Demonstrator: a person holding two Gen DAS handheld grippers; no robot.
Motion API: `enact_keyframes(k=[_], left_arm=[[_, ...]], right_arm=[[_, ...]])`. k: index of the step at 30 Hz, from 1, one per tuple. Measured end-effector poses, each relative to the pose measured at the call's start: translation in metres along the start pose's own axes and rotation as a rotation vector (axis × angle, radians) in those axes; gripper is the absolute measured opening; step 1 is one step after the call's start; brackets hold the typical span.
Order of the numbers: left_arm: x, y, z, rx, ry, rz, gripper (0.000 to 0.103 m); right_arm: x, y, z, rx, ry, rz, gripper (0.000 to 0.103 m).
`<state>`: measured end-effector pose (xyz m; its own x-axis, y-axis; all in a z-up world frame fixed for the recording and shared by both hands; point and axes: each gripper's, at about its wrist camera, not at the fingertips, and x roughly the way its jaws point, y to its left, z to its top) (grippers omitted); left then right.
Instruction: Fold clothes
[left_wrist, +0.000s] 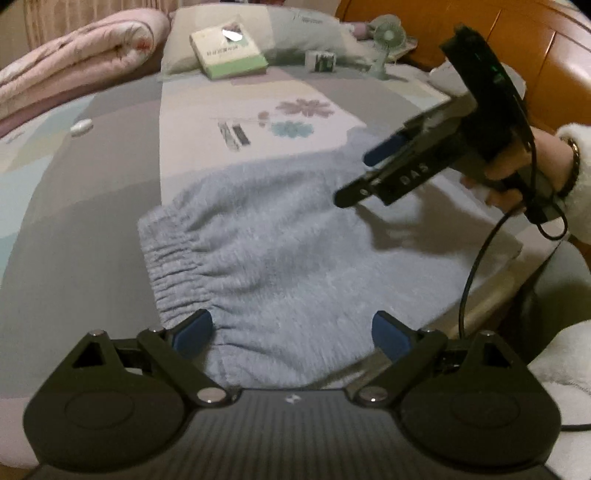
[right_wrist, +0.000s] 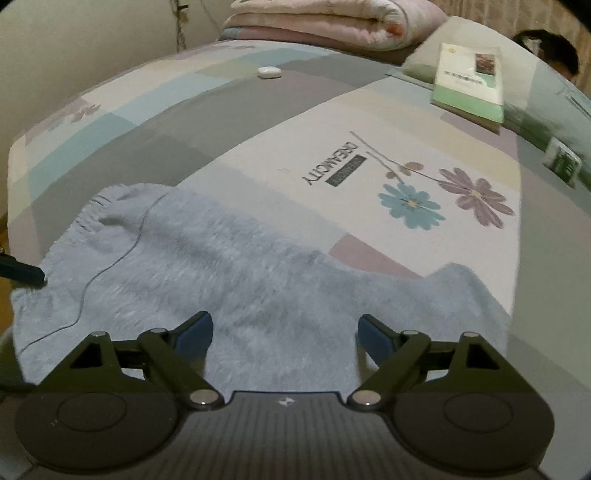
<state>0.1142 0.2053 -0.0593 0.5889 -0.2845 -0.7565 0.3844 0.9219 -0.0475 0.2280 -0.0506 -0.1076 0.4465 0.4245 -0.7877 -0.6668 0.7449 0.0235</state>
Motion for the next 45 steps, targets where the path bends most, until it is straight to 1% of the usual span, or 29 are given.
enact_keyframes(k=[2,5,6,9,10,11,13,15,17,19,20,23,25,27,30,31,32,36,38,40,42,45], left_arm=[[-0.009,0.006,0.005,0.006,-0.039,0.005,0.093],[-0.015,0.014,0.019,0.007,-0.091,0.037,0.093],[-0.011,0.015,0.025,0.003,-0.099,0.047,0.093],[0.007,0.014,0.039,0.007,-0.114,0.057,0.093],[0.015,0.014,0.041,0.002,-0.107,0.047,0.093],[0.023,0.015,0.042,-0.002,-0.099,0.037,0.093],[0.039,0.015,0.041,-0.017,-0.07,0.043,0.093],[0.054,0.016,0.035,-0.04,-0.016,0.051,0.093],[0.054,0.012,0.034,-0.019,-0.011,0.064,0.093],[0.048,0.005,0.037,0.011,-0.009,0.078,0.093],[0.042,0.001,0.043,0.03,-0.032,0.069,0.093],[0.039,-0.005,0.058,0.066,-0.081,0.018,0.094],[0.045,-0.007,0.068,0.067,-0.096,-0.019,0.094],[0.061,-0.002,0.072,0.033,-0.075,-0.038,0.094],[0.096,0.009,0.076,-0.047,0.038,0.004,0.093],[0.098,0.008,0.075,-0.057,0.046,-0.001,0.093],[0.093,0.003,0.075,-0.038,0.033,0.007,0.093],[0.055,-0.017,0.068,0.037,-0.041,-0.007,0.094],[0.039,-0.024,0.06,0.056,-0.058,-0.016,0.094],[0.03,-0.029,0.049,0.066,-0.039,-0.016,0.095],[0.029,-0.031,0.032,0.066,0.013,-0.036,0.095],[0.035,-0.03,0.003,0.022,0.101,-0.049,0.095]], right_arm=[[-0.02,0.002,-0.007,-0.017,-0.016,-0.018,0.089],[-0.051,0.003,-0.028,-0.031,-0.041,-0.045,0.094],[-0.061,0.003,-0.036,-0.034,-0.048,-0.056,0.095],[-0.077,0.007,-0.068,-0.028,-0.04,-0.109,0.096],[-0.08,0.007,-0.078,-0.016,-0.029,-0.121,0.096],[-0.08,0.006,-0.088,0.014,-0.016,-0.113,0.096],[-0.081,0.003,-0.106,0.074,0.01,-0.097,0.096],[-0.082,0.0,-0.125,0.136,0.034,-0.08,0.097],[-0.084,-0.008,-0.138,0.217,0.024,-0.05,0.098],[-0.089,-0.013,-0.142,0.264,0.011,-0.04,0.098],[-0.091,-0.014,-0.142,0.269,0.004,-0.043,0.098],[-0.091,-0.013,-0.141,0.266,-0.01,-0.049,0.098],[-0.09,-0.011,-0.141,0.264,-0.014,-0.047,0.098],[-0.092,-0.008,-0.142,0.253,-0.014,-0.048,0.098],[-0.098,-0.007,-0.141,0.243,-0.023,-0.055,0.098],[-0.101,-0.008,-0.141,0.241,-0.027,-0.058,0.098],[-0.103,-0.008,-0.141,0.238,-0.031,-0.06,0.098],[-0.117,-0.011,-0.132,0.239,-0.077,-0.041,0.099],[-0.121,-0.012,-0.126,0.245,-0.105,-0.006,0.101],[-0.119,-0.012,-0.123,0.257,-0.115,0.048,0.103],[-0.114,-0.012,-0.123,0.273,-0.113,0.105,0.103],[-0.098,-0.014,-0.132,0.303,-0.052,0.132,0.103]])
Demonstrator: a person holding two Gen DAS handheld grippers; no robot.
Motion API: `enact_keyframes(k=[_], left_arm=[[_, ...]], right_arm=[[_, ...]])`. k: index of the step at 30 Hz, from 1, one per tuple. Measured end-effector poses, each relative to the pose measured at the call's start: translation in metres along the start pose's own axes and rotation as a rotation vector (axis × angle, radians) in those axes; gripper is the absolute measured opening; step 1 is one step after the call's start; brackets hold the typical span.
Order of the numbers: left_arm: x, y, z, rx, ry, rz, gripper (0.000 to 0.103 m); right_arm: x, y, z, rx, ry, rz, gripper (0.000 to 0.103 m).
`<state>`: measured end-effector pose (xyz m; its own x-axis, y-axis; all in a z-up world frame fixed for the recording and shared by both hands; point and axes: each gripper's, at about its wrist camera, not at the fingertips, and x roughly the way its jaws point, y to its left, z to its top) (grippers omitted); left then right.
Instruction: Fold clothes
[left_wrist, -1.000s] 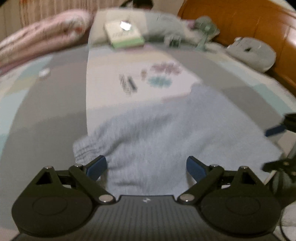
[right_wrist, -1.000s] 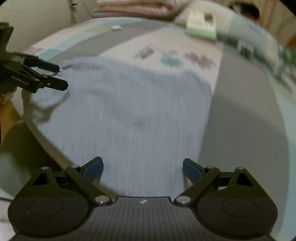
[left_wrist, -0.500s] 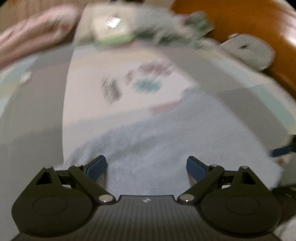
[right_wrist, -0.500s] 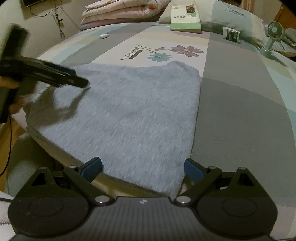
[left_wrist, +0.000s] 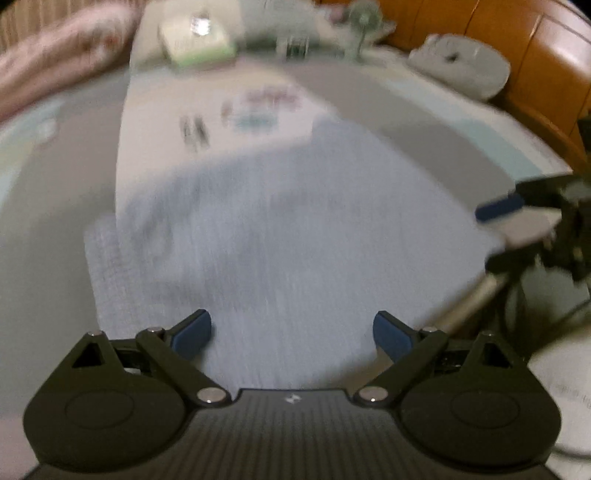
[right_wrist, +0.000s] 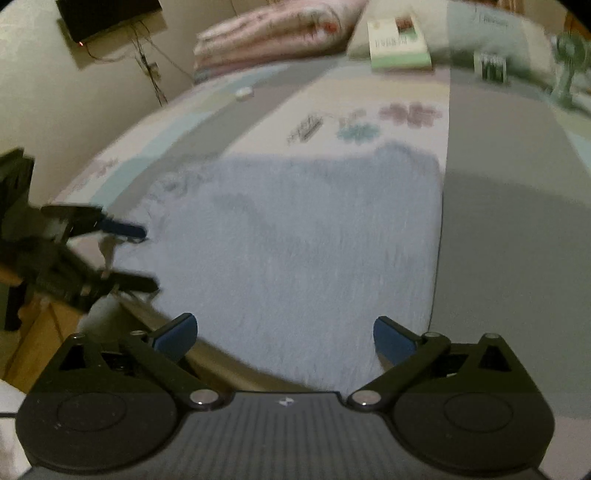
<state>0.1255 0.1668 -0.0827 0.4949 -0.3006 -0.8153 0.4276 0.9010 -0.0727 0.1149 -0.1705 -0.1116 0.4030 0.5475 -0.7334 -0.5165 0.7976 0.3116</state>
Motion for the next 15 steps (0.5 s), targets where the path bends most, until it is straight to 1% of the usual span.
enact_keyframes(k=[1,3,6,7,9,10,11,13,15], left_arm=[[-0.001,0.0,-0.007,-0.007,-0.001,0.01,0.094],[-0.012,-0.001,-0.01,-0.006,-0.025,0.018,0.094],[-0.029,-0.001,-0.005,-0.027,-0.095,0.011,0.097],[-0.026,0.002,-0.006,-0.045,-0.09,0.0,0.099],[-0.017,0.006,-0.009,-0.073,-0.063,-0.013,0.098],[-0.01,0.008,-0.012,-0.085,-0.043,-0.017,0.098],[-0.005,0.009,-0.015,-0.094,-0.025,-0.02,0.098],[-0.012,0.007,-0.014,-0.079,-0.034,-0.035,0.098],[-0.023,0.015,-0.009,-0.117,-0.058,-0.065,0.098]], right_arm=[[0.005,-0.003,-0.003,0.016,0.023,-0.001,0.103],[0.008,-0.008,-0.005,0.05,0.037,-0.02,0.103],[0.0,-0.008,0.004,0.063,-0.006,-0.008,0.103],[-0.002,-0.008,0.006,0.066,-0.02,-0.002,0.103],[0.003,-0.009,0.007,0.085,-0.008,0.013,0.103],[0.005,-0.01,0.007,0.096,0.0,0.02,0.103],[0.011,-0.013,0.005,0.121,0.029,0.023,0.103],[0.018,-0.023,0.003,0.166,0.064,0.026,0.103],[0.016,-0.028,0.006,0.198,0.053,0.044,0.103]])
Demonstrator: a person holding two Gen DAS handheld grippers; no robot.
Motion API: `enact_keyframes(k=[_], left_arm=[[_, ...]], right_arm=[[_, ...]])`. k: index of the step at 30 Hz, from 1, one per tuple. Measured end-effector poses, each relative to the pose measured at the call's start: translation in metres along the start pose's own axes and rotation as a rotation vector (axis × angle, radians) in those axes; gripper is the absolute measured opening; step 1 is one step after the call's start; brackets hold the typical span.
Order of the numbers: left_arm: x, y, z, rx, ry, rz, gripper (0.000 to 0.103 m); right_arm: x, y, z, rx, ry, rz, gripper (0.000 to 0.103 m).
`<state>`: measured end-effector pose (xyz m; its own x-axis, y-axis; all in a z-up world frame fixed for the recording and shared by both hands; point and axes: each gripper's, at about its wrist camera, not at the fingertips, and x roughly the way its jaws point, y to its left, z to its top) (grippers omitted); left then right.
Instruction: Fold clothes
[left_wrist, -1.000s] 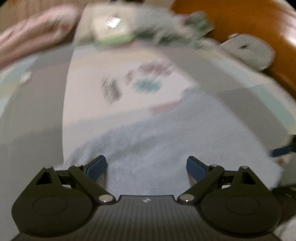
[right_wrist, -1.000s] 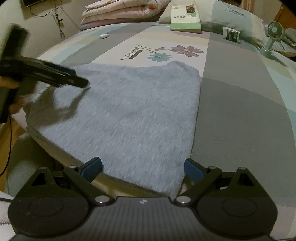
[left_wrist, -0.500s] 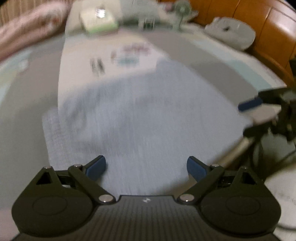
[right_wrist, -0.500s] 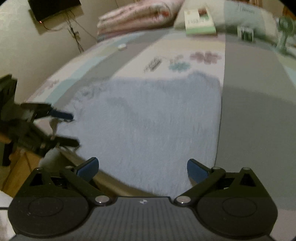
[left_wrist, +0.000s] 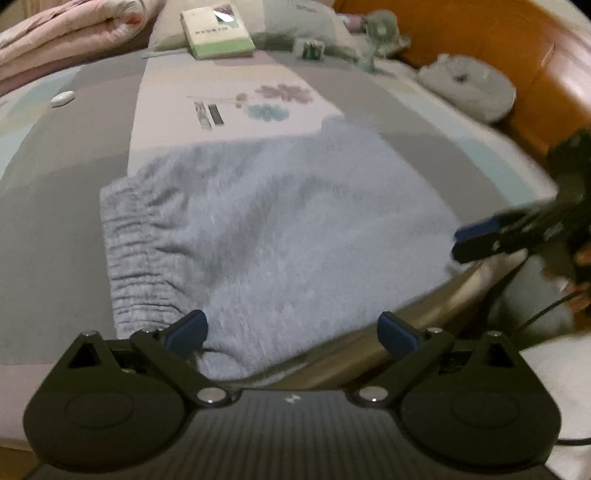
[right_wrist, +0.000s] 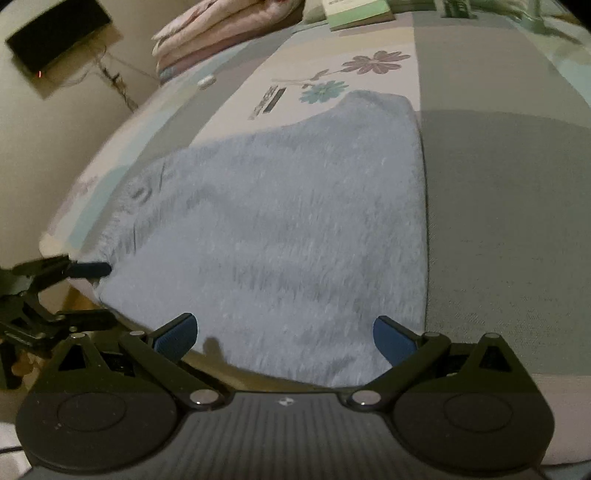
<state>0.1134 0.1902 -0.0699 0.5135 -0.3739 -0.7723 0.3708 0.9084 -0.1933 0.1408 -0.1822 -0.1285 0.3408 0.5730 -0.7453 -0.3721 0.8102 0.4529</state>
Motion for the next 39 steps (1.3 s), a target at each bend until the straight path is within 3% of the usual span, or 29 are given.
enact_keyframes(k=[6,9,14,19,21,23,26,29,33,39], left_arm=[[-0.03,0.042,0.021,-0.158,-0.127,-0.03,0.098],[-0.024,0.048,0.026,-0.165,-0.148,-0.036,0.098],[0.015,0.067,0.023,-0.25,-0.036,-0.066,0.098],[-0.002,0.057,0.038,-0.205,-0.126,-0.117,0.099],[0.007,0.058,0.041,-0.215,-0.115,-0.141,0.099],[0.028,0.062,0.037,-0.237,-0.041,-0.126,0.099],[0.031,0.06,0.032,-0.229,-0.046,-0.125,0.098],[0.01,0.061,0.034,-0.231,-0.099,-0.122,0.098],[-0.012,0.075,0.028,-0.252,-0.142,-0.047,0.098],[-0.028,0.106,0.009,-0.361,-0.173,0.039,0.098]], right_arm=[[-0.008,0.003,0.017,0.016,-0.033,0.015,0.103],[-0.007,0.011,0.025,-0.009,-0.048,0.013,0.103],[0.002,0.022,0.027,-0.022,-0.036,0.027,0.103],[0.005,0.026,0.029,-0.025,-0.036,0.02,0.103],[0.005,0.027,0.031,-0.022,-0.04,0.014,0.103],[0.006,0.03,0.032,-0.016,-0.042,0.016,0.103],[0.006,0.033,0.032,-0.029,-0.037,0.013,0.103],[0.003,0.037,0.035,-0.05,-0.037,0.013,0.103],[0.007,0.057,0.049,-0.123,-0.041,0.044,0.103],[0.043,0.124,0.073,-0.322,0.012,0.147,0.103]])
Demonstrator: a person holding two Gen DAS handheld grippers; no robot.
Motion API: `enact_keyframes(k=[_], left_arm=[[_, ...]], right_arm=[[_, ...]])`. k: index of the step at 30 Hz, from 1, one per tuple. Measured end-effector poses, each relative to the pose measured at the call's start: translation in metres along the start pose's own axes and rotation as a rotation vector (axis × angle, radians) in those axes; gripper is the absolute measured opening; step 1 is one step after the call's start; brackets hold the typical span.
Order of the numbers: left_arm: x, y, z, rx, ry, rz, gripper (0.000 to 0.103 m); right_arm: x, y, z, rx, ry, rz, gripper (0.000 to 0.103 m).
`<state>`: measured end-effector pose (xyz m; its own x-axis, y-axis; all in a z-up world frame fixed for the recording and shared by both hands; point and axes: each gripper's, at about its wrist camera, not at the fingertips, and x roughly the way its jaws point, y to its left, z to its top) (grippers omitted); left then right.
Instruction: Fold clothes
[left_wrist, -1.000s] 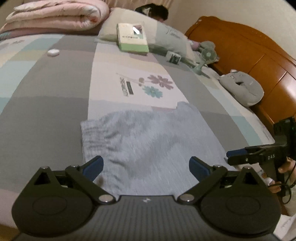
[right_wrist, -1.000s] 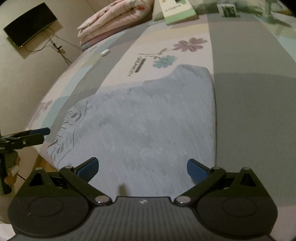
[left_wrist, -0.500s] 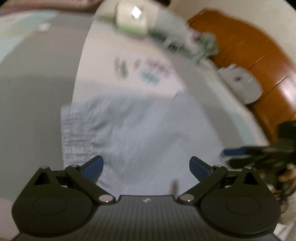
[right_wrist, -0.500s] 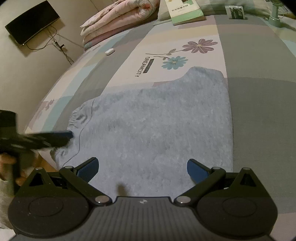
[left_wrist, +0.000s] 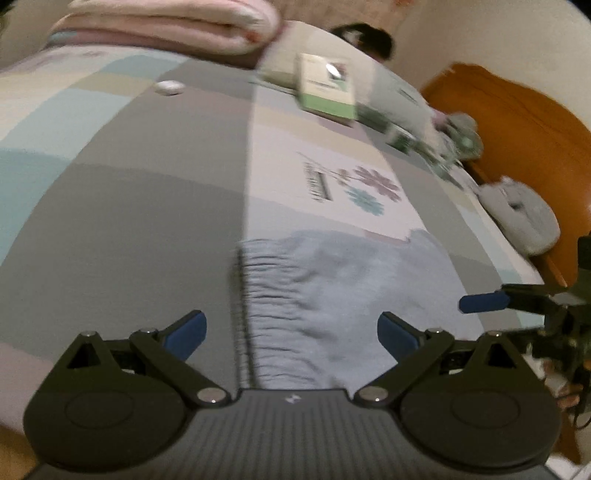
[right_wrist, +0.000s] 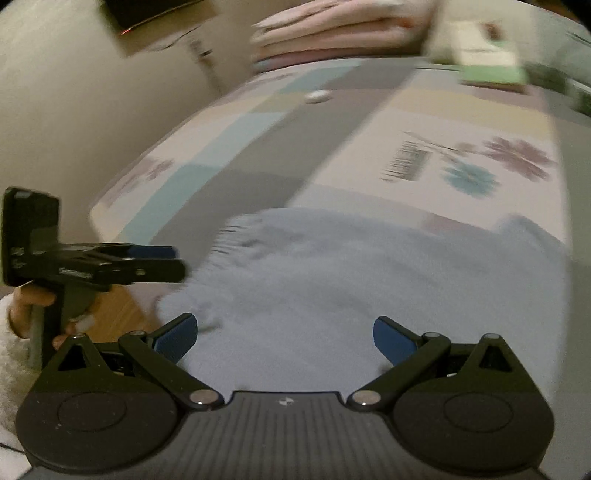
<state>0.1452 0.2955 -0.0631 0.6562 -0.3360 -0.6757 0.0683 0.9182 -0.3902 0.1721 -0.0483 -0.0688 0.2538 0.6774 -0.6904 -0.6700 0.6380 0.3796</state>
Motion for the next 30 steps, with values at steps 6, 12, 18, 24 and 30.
enact_keyframes(k=[6,12,18,24,30], left_arm=[[-0.01,0.019,-0.005,-0.053,-0.023,0.025,0.098],[-0.01,0.025,-0.009,-0.058,-0.014,0.024,0.098],[-0.003,0.02,-0.009,-0.041,-0.003,-0.03,0.098],[0.002,0.009,-0.013,-0.013,0.026,-0.033,0.098],[-0.001,0.004,-0.017,-0.012,0.023,-0.045,0.098]], right_arm=[[0.074,0.034,0.028,-0.157,0.08,0.006,0.103],[0.081,0.041,0.016,-0.178,0.136,-0.021,0.103],[0.068,0.046,-0.014,-0.141,0.225,0.029,0.103],[0.044,0.055,-0.027,-0.19,0.177,-0.015,0.103],[0.043,0.051,-0.029,-0.172,0.218,-0.032,0.103]])
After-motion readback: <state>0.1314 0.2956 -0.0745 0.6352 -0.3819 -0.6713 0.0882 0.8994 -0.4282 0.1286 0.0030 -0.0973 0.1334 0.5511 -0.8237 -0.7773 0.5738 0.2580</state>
